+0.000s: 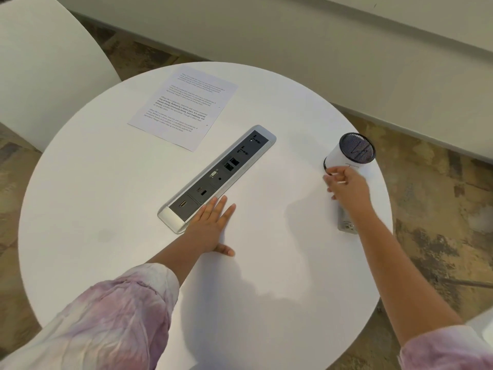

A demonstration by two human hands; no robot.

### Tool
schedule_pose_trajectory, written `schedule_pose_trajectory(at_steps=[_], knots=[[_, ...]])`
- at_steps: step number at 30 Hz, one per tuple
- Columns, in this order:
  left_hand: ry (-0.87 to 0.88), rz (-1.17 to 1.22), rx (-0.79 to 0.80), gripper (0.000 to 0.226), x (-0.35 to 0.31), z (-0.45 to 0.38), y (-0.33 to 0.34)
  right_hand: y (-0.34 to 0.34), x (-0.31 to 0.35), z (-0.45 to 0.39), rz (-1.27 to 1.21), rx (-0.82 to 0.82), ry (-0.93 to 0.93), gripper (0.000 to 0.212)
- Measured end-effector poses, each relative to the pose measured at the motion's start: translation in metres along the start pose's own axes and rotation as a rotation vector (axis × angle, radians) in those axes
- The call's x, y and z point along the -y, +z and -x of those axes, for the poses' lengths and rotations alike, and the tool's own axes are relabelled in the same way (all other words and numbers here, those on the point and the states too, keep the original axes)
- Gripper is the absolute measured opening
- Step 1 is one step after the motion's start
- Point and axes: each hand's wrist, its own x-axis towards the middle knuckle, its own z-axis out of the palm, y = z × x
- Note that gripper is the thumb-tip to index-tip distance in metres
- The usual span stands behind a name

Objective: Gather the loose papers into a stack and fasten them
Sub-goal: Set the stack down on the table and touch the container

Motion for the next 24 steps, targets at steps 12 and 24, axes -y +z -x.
schedule_pose_trajectory(at_steps=[12,24], knots=[[0.01,0.016,0.009,0.118,0.0,0.004,-0.006,0.052,-0.057,0.103,0.416,0.162,-0.016,0.029],[0.024,0.025,0.029,0.117,-0.002,0.008,-0.011,0.071,-0.06,0.11,0.724,0.167,-0.101,0.046]])
